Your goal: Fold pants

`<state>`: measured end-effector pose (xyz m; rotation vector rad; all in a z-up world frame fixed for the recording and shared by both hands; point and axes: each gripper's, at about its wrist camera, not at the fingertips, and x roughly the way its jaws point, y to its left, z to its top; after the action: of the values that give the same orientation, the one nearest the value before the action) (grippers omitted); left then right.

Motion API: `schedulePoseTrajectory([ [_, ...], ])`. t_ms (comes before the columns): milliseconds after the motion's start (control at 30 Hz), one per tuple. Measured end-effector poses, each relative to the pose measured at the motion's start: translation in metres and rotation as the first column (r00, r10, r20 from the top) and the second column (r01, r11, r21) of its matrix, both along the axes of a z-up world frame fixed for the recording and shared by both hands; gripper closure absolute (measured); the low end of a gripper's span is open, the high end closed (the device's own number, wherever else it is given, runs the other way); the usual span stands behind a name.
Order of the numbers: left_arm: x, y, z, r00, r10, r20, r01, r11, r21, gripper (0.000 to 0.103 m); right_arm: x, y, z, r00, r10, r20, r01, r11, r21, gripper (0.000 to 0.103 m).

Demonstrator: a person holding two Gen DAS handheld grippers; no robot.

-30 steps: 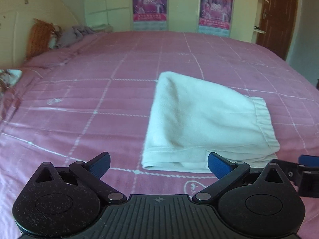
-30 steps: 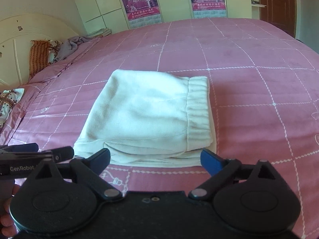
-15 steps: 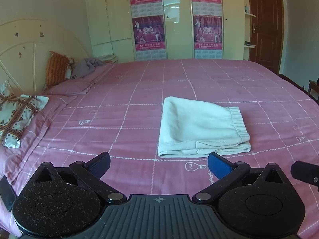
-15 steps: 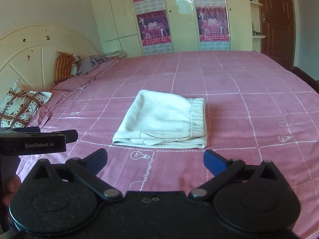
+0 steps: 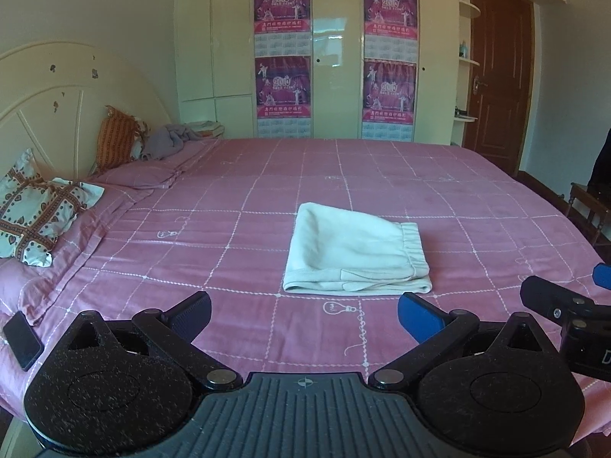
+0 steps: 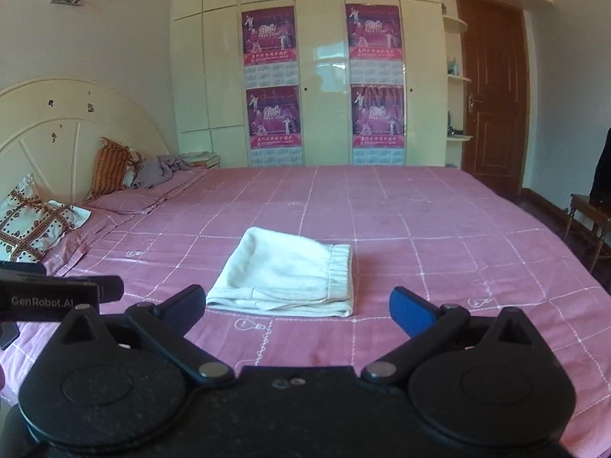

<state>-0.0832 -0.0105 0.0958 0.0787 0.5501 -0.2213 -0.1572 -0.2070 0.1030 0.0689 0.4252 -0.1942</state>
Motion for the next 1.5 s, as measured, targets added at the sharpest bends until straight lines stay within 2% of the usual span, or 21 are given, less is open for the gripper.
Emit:
schedulePoseTrajectory([
  [333, -0.007, -0.011, 0.005, 1.0, -0.006, -0.009, 0.006, 1.0, 0.02, 0.0, -0.005, 0.0, 0.001, 1.0, -0.022, 0.018, 0.022, 1.0, -0.016, 0.0],
  [500, -0.007, -0.016, 0.007, 1.0, -0.006, 0.001, 0.006, 1.0, 0.011, 0.0, -0.008, -0.01, 0.002, 0.998, -0.041, 0.045, 0.04, 0.999, 0.022, 0.0],
  [833, -0.001, -0.021, 0.0, 1.0, -0.008, -0.03, 0.009, 1.0, 0.01, 0.0, -0.006, -0.026, -0.006, 0.998, -0.058, 0.02, 0.057, 0.996, 0.065, 0.0],
  [1500, 0.003, -0.022, -0.003, 0.999, -0.014, -0.04, 0.015, 1.0, 0.006, 0.0, -0.003, -0.026, -0.009, 0.998, -0.056, 0.008, 0.056, 0.996, 0.068, 0.0],
])
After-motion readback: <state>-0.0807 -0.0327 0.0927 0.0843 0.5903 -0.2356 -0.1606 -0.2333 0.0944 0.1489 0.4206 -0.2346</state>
